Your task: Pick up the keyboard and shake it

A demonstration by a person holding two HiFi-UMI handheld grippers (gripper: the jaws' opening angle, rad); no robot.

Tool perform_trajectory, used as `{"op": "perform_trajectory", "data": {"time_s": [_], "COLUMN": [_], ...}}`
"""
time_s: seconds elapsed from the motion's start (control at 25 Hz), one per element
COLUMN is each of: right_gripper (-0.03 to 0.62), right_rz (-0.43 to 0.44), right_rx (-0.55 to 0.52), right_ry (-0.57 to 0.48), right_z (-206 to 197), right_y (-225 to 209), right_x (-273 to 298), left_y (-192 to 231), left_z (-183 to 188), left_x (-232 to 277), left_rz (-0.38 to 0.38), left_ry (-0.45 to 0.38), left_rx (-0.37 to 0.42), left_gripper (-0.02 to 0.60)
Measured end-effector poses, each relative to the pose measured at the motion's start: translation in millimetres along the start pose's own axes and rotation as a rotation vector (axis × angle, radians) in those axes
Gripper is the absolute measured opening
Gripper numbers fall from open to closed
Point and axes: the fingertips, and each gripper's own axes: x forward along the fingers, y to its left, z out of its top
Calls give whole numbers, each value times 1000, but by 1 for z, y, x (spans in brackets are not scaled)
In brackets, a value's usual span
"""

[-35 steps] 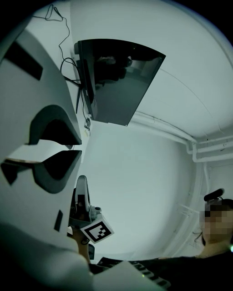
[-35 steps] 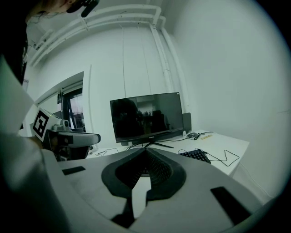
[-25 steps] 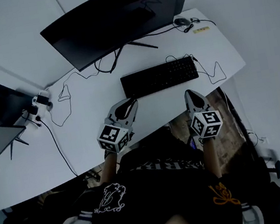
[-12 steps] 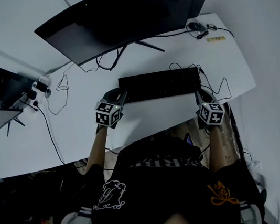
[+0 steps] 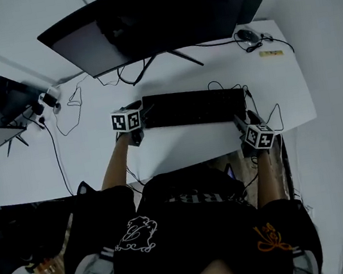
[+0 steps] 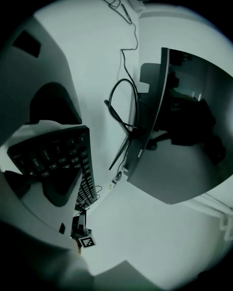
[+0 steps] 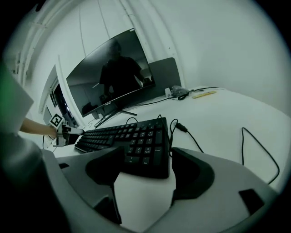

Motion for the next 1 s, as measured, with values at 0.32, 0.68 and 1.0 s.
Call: {"op": "perform_trajectory", "data": {"time_s": [0.32, 0.68, 1.0], "right_gripper": [347, 346, 325], "right_rz": [-15, -106, -90], "right_rx": [82, 147, 206], "right_ry": [48, 27, 71], "right_z": [-8, 3, -8], "right_y": [0, -6, 1], "right_x": [19, 17, 10], "left_y": [8, 7, 3], "left_z": [-4, 8, 23], "left_x": [21, 28, 17], "left_rz": [-61, -85, -75], "left_ry": [73, 51, -9], "left_rx": [-37, -128, -122], "left_gripper": [327, 327, 290]}}
